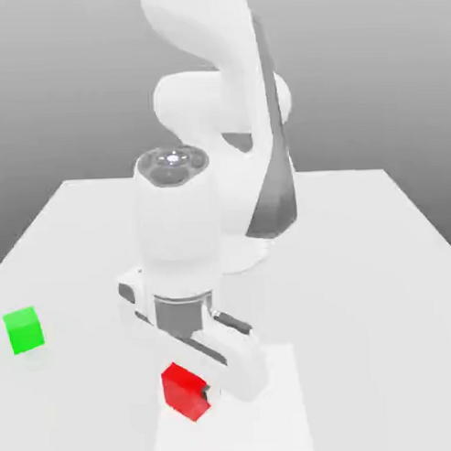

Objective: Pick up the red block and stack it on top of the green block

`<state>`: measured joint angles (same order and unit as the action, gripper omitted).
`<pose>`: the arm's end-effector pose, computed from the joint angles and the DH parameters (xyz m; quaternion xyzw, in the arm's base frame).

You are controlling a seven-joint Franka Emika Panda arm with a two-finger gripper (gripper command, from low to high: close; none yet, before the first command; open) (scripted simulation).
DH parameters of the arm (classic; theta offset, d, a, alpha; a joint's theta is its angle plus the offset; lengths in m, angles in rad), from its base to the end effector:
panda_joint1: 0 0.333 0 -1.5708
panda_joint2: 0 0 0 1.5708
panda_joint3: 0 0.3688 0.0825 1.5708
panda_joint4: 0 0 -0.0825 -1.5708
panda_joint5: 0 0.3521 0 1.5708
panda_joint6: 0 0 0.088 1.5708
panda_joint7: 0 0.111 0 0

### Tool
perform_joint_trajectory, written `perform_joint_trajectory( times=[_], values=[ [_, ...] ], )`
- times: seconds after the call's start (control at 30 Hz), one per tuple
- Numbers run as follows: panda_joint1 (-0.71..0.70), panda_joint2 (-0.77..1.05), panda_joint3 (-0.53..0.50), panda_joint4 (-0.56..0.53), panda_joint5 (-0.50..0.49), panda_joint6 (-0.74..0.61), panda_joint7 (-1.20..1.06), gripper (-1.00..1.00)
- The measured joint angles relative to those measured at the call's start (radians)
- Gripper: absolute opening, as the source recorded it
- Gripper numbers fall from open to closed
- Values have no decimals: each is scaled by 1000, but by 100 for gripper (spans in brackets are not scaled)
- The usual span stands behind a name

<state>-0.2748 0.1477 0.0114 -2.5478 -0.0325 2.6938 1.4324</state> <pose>0.4348 -0.1162 0.2924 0.6724 -0.7401 0.0027 0.0056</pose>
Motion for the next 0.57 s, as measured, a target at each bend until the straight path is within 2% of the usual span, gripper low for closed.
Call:
perform_joint_trajectory(
  times=[0.13,0.27,0.3,0.43,0.47,0.57],
  values=[
    [-140,-58,-130,-36,14,-22,61,-100],
    [-391,-127,-256,-73,29,-52,143,-100],
    [-447,-121,-261,-77,41,-41,148,-100],
    [-445,-3,-218,-76,115,72,107,-100],
    [-453,32,-204,-74,136,105,93,100],
    [-453,32,-204,-74,136,105,93,100]
  ],
)
